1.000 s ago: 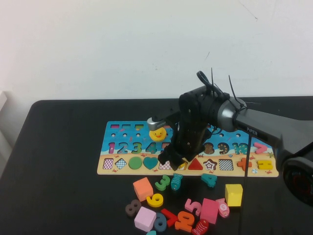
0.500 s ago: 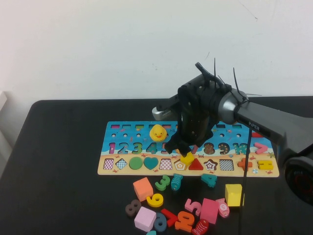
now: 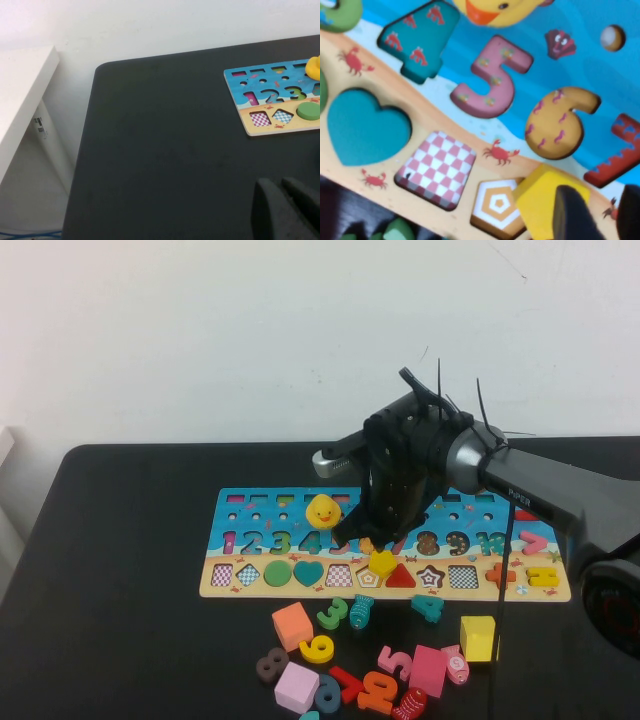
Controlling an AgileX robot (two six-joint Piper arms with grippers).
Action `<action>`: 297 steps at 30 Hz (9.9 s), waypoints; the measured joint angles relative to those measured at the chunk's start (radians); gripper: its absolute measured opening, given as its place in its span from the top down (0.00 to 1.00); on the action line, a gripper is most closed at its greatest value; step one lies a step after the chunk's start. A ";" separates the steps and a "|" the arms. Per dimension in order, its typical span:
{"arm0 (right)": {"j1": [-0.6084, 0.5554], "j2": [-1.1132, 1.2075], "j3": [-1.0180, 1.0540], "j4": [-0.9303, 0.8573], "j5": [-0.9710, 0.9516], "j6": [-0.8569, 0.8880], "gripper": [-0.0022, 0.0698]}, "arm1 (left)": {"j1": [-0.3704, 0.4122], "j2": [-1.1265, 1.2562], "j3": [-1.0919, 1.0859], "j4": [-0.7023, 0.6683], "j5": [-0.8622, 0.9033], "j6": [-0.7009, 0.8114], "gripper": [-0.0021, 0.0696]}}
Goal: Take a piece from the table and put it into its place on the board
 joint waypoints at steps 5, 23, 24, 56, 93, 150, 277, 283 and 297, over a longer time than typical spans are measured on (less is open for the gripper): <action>0.000 0.000 0.000 0.023 0.040 -0.049 0.43 | 0.000 0.000 0.000 0.000 0.000 0.000 0.97; 0.000 0.000 0.000 0.148 0.031 -0.263 0.16 | 0.000 0.000 0.000 0.000 0.000 0.000 0.97; 0.000 0.002 0.000 0.142 0.031 -0.262 0.16 | 0.000 0.000 0.000 0.000 0.000 0.000 0.97; -0.002 0.057 -0.001 0.085 0.019 -0.220 0.46 | 0.000 0.000 0.000 0.000 0.000 0.000 0.97; 0.011 0.059 -0.067 0.179 0.131 -0.243 0.47 | 0.000 0.000 0.000 0.000 0.000 0.000 0.97; 0.011 0.039 -0.151 0.132 0.176 -0.170 0.19 | 0.000 0.000 0.000 0.000 0.000 0.000 0.97; 0.125 -2.235 1.906 -0.087 -0.808 0.166 0.94 | 0.000 0.000 0.000 0.000 0.000 0.000 0.97; -0.286 -2.372 2.059 -0.087 -0.924 0.158 0.94 | 0.000 0.000 0.000 0.000 0.000 0.000 0.97; -0.640 -2.434 2.147 -0.090 -1.054 0.158 0.94 | 0.000 0.000 0.000 0.000 0.002 0.000 0.97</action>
